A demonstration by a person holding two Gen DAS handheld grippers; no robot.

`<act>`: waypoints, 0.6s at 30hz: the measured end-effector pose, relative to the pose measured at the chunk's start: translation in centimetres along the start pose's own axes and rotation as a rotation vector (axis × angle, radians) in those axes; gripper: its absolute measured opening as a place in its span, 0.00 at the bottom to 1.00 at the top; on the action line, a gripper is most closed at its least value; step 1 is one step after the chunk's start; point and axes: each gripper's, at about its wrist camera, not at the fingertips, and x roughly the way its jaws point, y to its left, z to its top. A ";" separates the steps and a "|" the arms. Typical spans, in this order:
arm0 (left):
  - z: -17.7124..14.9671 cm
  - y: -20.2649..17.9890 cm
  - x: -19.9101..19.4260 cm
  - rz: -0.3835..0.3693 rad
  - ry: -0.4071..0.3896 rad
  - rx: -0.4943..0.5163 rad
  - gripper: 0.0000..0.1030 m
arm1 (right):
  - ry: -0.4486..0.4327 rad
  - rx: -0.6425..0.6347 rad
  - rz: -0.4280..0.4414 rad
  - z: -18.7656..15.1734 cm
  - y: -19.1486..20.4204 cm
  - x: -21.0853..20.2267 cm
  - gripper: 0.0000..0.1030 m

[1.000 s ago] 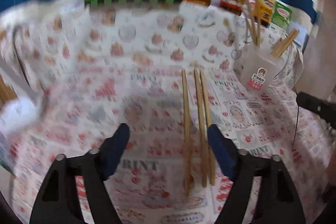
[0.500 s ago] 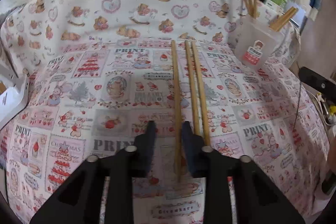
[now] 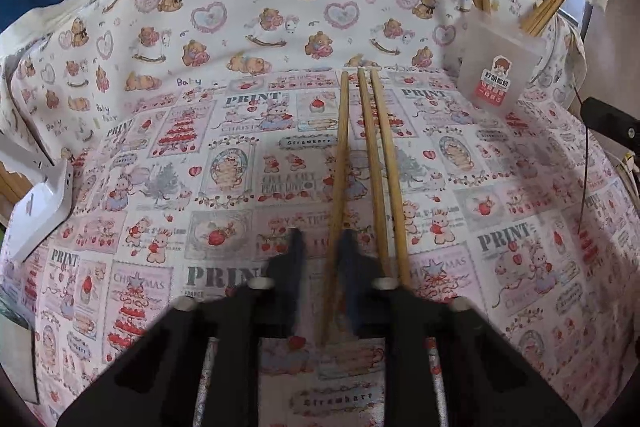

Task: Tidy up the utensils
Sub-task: 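Grasp a wooden chopstick with the left tool while the right tool holds the fork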

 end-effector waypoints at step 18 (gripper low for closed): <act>1.5 0.3 -10.9 -0.017 -0.120 -0.091 0.05 | -0.040 0.040 0.030 0.6 -0.5 -1.6 0.03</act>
